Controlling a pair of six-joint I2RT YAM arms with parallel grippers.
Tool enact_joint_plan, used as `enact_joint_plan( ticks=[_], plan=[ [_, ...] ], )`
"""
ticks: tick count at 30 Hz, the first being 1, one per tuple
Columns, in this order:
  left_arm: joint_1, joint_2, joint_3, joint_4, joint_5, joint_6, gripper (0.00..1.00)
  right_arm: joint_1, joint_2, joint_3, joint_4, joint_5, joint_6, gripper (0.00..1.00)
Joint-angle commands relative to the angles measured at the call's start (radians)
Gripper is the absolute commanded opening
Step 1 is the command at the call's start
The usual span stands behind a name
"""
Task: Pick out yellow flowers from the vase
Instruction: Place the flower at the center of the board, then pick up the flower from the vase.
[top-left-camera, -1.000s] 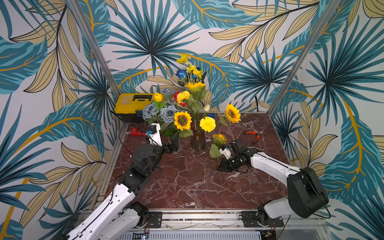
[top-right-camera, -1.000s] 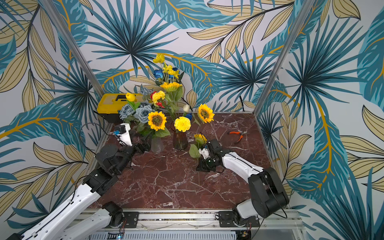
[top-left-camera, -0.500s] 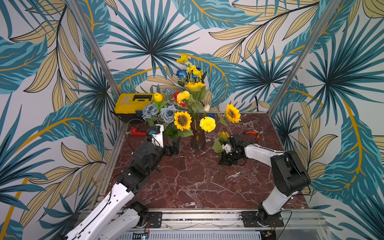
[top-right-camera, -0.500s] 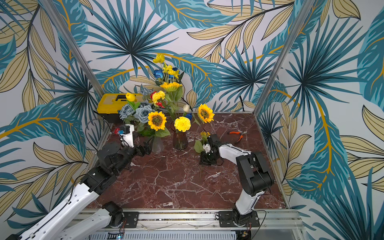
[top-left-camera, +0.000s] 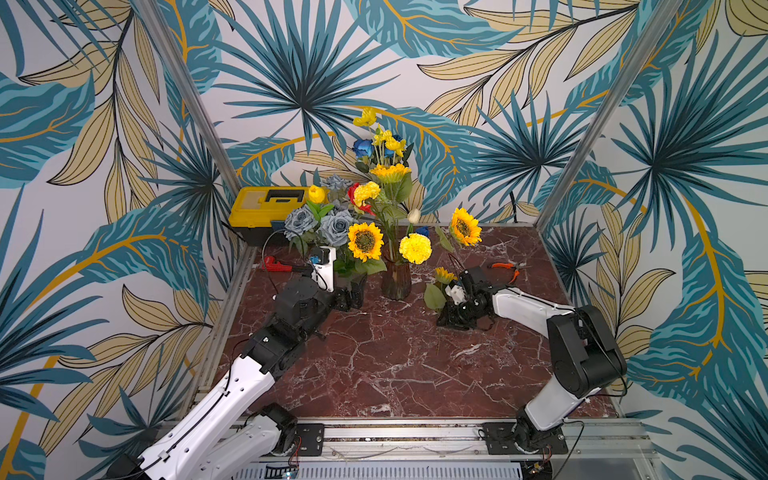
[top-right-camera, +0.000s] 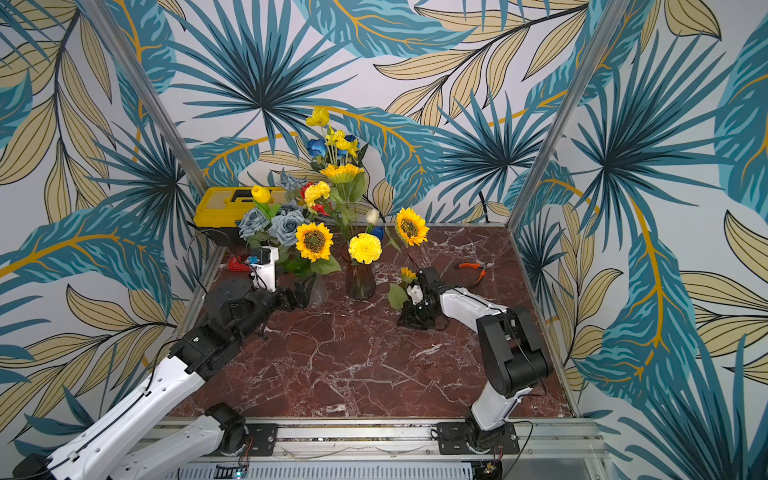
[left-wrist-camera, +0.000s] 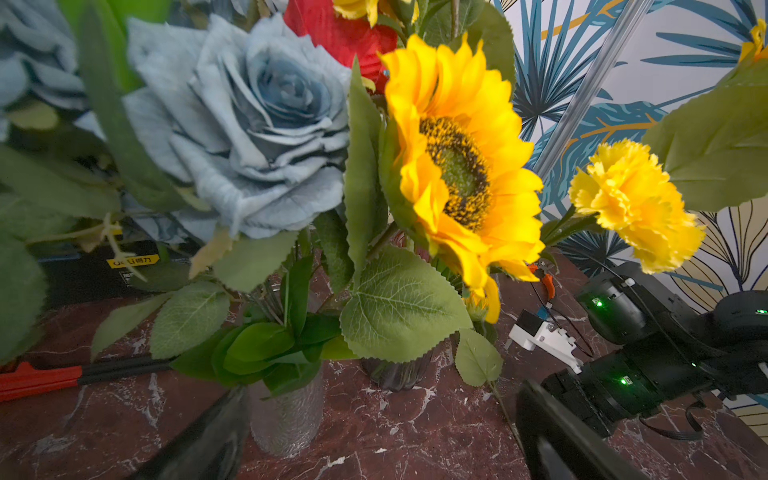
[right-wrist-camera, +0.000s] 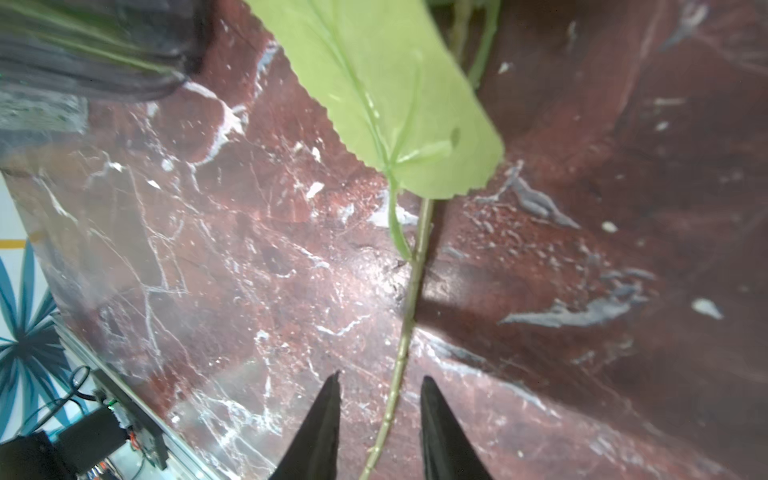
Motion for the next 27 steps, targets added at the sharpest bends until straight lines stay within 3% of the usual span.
enact_joint_plan(
  ticks=[1, 5, 8, 14, 27],
  plan=[
    [0.007, -0.006, 0.033, 0.004, -0.003, 0.002, 0.99, -0.003, -0.038, -0.012, -0.032, -0.001, -0.014, 0.42],
    [0.007, 0.003, 0.039, 0.004, -0.021, 0.017, 1.00, -0.003, -0.094, -0.005, -0.073, 0.030, -0.027, 0.60],
    [0.007, 0.011, 0.050, 0.004, -0.023, 0.025, 0.99, -0.003, -0.157, -0.003, -0.099, 0.052, -0.035, 0.65],
    [0.006, 0.041, 0.086, 0.006, 0.036, 0.052, 0.99, -0.002, -0.254, -0.007, -0.113, 0.073, -0.038, 0.70],
    [0.006, 0.168, 0.099, 0.070, -0.023, 0.119, 0.99, -0.002, -0.292, -0.026, -0.094, 0.040, -0.035, 0.75]
  ],
)
